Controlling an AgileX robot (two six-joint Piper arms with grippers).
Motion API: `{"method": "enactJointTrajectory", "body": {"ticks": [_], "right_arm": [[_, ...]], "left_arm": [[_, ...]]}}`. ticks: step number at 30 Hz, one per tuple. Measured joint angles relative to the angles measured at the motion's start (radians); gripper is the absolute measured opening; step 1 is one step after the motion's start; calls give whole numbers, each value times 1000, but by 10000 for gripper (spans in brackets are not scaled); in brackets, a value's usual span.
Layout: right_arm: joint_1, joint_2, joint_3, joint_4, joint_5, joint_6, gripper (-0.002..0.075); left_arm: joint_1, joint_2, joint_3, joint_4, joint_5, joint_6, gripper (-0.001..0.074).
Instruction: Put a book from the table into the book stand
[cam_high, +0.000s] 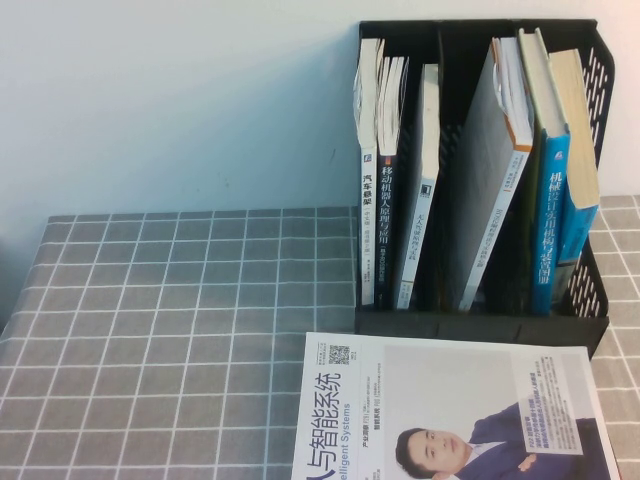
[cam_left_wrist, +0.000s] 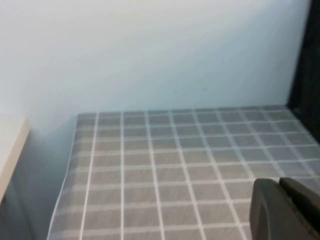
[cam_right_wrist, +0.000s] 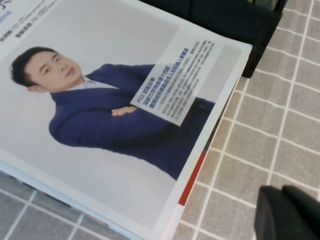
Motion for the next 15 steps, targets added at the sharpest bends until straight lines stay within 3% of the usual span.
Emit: {"method": "enactJointTrajectory", "body": {"ticks": [6, 15], "right_arm": [[0, -1, 0, 2, 0, 0, -3], [0, -1, 2, 2, 0, -2, -3]], "left_arm": [[73, -141, 242, -69, -58, -12, -3], [76, -144, 252, -76, 14, -23, -3]]}}
